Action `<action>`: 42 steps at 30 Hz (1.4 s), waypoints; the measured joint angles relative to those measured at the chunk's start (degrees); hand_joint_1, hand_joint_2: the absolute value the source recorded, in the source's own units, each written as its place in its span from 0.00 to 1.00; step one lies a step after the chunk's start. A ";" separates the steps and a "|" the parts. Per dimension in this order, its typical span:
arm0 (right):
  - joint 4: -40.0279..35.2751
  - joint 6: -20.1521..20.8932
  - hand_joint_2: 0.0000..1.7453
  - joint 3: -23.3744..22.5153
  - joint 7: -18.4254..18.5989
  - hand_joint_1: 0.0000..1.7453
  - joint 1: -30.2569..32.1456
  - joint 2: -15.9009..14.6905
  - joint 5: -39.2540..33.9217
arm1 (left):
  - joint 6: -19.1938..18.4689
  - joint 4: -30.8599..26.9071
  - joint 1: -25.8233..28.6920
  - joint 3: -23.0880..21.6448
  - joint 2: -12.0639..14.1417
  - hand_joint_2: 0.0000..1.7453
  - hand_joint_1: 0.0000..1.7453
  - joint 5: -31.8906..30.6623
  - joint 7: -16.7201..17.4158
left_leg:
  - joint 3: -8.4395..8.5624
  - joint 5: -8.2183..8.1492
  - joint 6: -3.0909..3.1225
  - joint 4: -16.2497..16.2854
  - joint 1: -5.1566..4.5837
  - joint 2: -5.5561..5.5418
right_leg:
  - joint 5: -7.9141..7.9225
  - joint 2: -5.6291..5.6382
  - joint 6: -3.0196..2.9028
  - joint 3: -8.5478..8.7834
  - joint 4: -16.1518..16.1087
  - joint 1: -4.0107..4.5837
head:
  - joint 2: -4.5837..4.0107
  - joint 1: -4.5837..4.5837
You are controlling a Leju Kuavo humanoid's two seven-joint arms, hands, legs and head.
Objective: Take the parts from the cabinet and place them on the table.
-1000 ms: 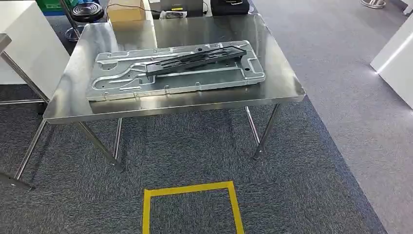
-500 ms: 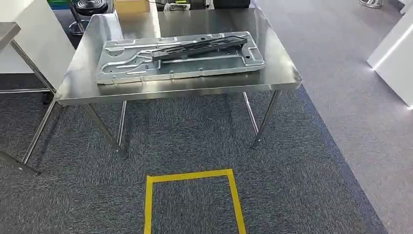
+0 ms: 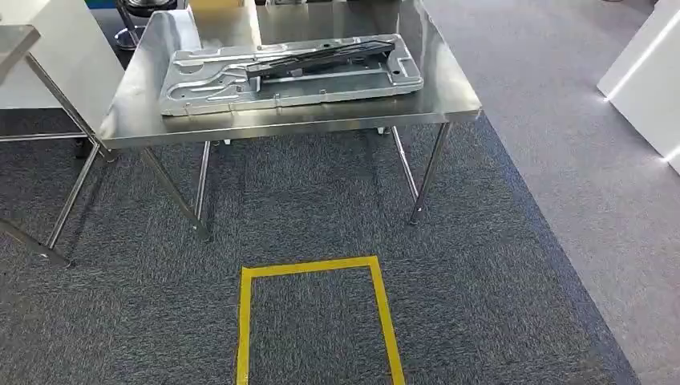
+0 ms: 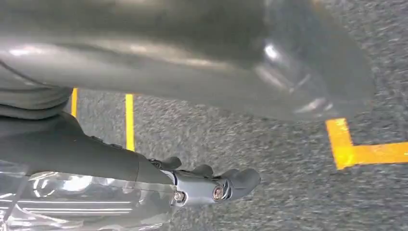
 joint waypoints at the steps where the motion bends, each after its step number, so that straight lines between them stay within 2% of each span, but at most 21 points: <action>1: 0.00 0.04 0.00 0.00 0.02 0.00 0.00 0.06 -0.11 | 0.02 0.00 0.15 -0.02 0.02 0.00 0.00 -0.07 0.11 | -0.62 -2.42 -0.09 1.32 0.11 -0.19 | 0.54 -0.06 -0.47 -0.58 -0.02 0.15 | 0.00 0.00; 3: 0.02 0.31 0.00 -0.02 0.07 0.00 0.08 0.31 -0.37 | 0.13 0.00 0.20 -0.13 0.11 0.00 0.00 -0.33 0.33 | -2.90 -9.83 -0.49 8.95 0.15 -0.21 | 1.68 -0.16 -0.86 -1.93 0.07 0.24 | 0.00 -0.02; 5: 0.07 0.83 0.00 -0.07 -0.07 0.00 0.23 0.48 -0.33 | 0.26 0.00 0.22 -0.26 0.35 0.00 0.00 -0.37 0.50 | -4.69 -12.32 -0.89 17.34 0.18 -0.21 | 2.71 -0.19 -0.81 -3.58 0.41 0.35 | 0.00 -0.02; 7: 0.15 1.01 0.00 -0.07 -0.20 0.00 0.26 0.76 -0.26 | 0.44 0.00 0.21 -0.42 0.50 0.00 0.00 -0.37 0.52 | -2.28 -9.39 -0.93 16.18 0.21 -0.21 | 3.26 -0.18 -0.57 -4.94 1.04 0.32 | 0.00 -0.02; 9: 0.28 1.07 0.00 -0.07 -0.24 0.00 0.25 1.01 -0.22 | 0.50 0.00 0.14 -0.55 0.72 0.00 0.00 -0.37 0.52 | 4.60 -6.76 -0.71 6.49 0.23 -0.21 | 3.45 -0.15 -0.29 -5.94 1.97 0.22 | 0.00 -0.02; 10: 0.28 1.11 0.00 -0.07 -0.28 0.00 0.17 1.14 -0.17 | 0.50 0.00 0.03 -0.61 0.83 0.00 0.00 -0.39 0.52 | 8.17 -7.41 -0.41 1.13 0.22 -0.25 | 3.44 -0.21 -0.13 -6.41 2.58 0.24 | 0.00 -0.02; 11: 0.31 1.11 0.00 -0.07 -0.35 0.00 0.21 1.25 -0.15 | 0.52 0.00 -0.09 -0.72 0.92 0.00 0.00 -0.39 0.50 | 9.18 -8.13 0.01 -0.74 -0.16 -0.36 | 3.45 -0.23 0.28 -7.02 3.16 0.49 | 0.00 0.00; 15: 0.35 2.73 0.00 -0.07 -0.29 0.00 0.19 1.29 -0.15 | 0.70 0.00 -0.06 -0.90 0.96 0.00 0.00 -0.17 0.59 | 8.16 -7.59 1.86 -1.20 0.23 -0.20 | 3.84 -0.13 1.67 -7.40 3.53 0.61 | 0.00 -0.02; 17: 0.35 3.34 0.00 -0.07 0.33 0.00 0.21 1.31 -0.26 | 0.79 0.00 -0.24 -0.90 0.98 0.00 0.00 -0.15 0.63 | 7.61 -7.10 2.59 -1.24 0.23 -0.14 | 0.14 0.21 2.38 -9.38 8.00 0.29 | 0.00 0.00; 20: 0.35 4.28 0.00 -0.07 0.90 0.00 0.25 1.33 -0.44 | 0.81 0.00 -0.17 -0.90 0.98 0.00 0.00 -0.15 0.72 | 6.51 -6.50 2.74 -1.09 0.03 -0.08 | -5.76 0.23 3.07 -15.11 21.00 -0.08 | 0.00 0.00; 22: 0.35 4.52 0.00 -0.11 1.12 0.00 0.36 1.33 -0.70 | 0.68 0.00 -0.19 -0.90 0.98 0.00 0.00 -0.17 0.81 | 6.27 -6.36 2.66 -1.00 0.03 -0.10 | -3.75 0.23 3.07 -13.87 19.50 -0.20 | 0.00 0.00; 23: 0.35 4.55 1.00 -0.13 1.27 0.00 0.35 1.33 -0.92 | 0.63 0.00 -0.20 -0.90 0.98 0.00 0.00 -0.17 0.87 | 6.28 -6.30 2.55 -0.89 0.01 -0.12 | -1.20 0.23 2.86 -11.35 14.94 -0.21 | 0.00 0.00; 25: 0.35 4.55 1.00 -0.17 1.27 0.00 0.27 1.33 -1.22 | 0.48 0.00 -0.34 -0.92 0.96 0.00 0.00 -0.17 0.87 | 6.51 -6.27 2.39 -0.79 -0.02 -0.13 | 3.02 0.22 1.95 -5.74 4.50 -0.04 | 0.00 0.00; 26: 0.35 4.57 1.00 -0.28 1.27 0.00 0.22 1.33 -1.31 | 0.39 0.00 -0.47 -0.92 0.94 0.00 0.00 -0.17 0.87 | 6.30 -6.24 1.99 -0.53 -0.42 -0.12 | 2.24 0.17 1.67 -5.10 2.71 0.31 | 0.00 0.00; 29: 0.35 4.70 1.00 -0.55 1.01 0.00 0.25 1.33 -1.49 | 0.20 0.00 -0.63 -0.94 0.94 0.00 0.00 -0.11 0.85 | 5.98 -5.90 1.17 -0.76 -0.32 -0.08 | 2.71 0.28 1.21 -5.74 2.52 0.39 | 0.00 0.00; 30: 0.35 4.70 1.00 -0.59 1.38 0.00 0.32 1.33 -1.57 | 0.18 0.00 -0.63 -0.94 0.92 0.00 0.00 0.07 0.87 | 5.95 -6.08 2.46 -0.75 -0.52 -0.07 | 2.94 0.30 1.65 -5.68 2.29 0.15 | 0.00 0.00; 32: 0.35 4.61 1.00 -0.66 2.89 0.00 0.36 1.33 -1.57 | 0.15 0.00 -0.58 -0.94 0.85 0.00 0.00 0.24 1.07 | 5.91 -5.73 1.30 -0.82 -0.23 -0.10 | 2.92 0.31 1.18 -5.76 2.30 0.45 | 0.00 0.00; 38: 0.35 3.67 1.00 -0.72 4.42 0.00 0.32 1.33 -1.33 | 0.15 0.00 -0.56 -0.92 0.83 0.00 0.00 0.68 1.55 | 5.90 -5.43 0.82 -1.09 0.03 -0.10 | 3.08 0.29 0.63 -5.94 2.48 0.73 | 0.00 -0.02; 39: 0.35 3.67 1.00 -0.72 4.46 0.00 0.32 1.33 -1.33 | 0.15 0.00 -0.57 -0.92 0.81 1.00 0.00 0.68 1.55 | 5.88 -5.40 0.78 -1.09 0.05 -0.10 | 3.08 0.29 0.62 -5.96 2.50 0.76 | 0.00 0.00; 40: 0.35 3.69 0.00 -0.72 4.46 0.00 0.32 1.33 -1.33 | 0.13 0.00 -0.57 -0.92 0.81 1.00 0.00 0.79 1.64 | 5.88 -5.36 0.69 -1.10 0.06 -0.10 | 3.09 0.29 0.62 -5.97 2.52 0.77 | 0.00 0.00; 42: 0.35 4.00 0.00 -0.74 3.78 0.00 0.33 1.33 -1.59 | 0.15 0.00 -0.58 -0.83 0.81 1.00 0.00 1.22 1.88 | 5.88 -5.35 0.65 -1.10 0.06 -0.10 | 3.09 0.29 0.61 -5.98 2.56 0.76 | 0.00 0.00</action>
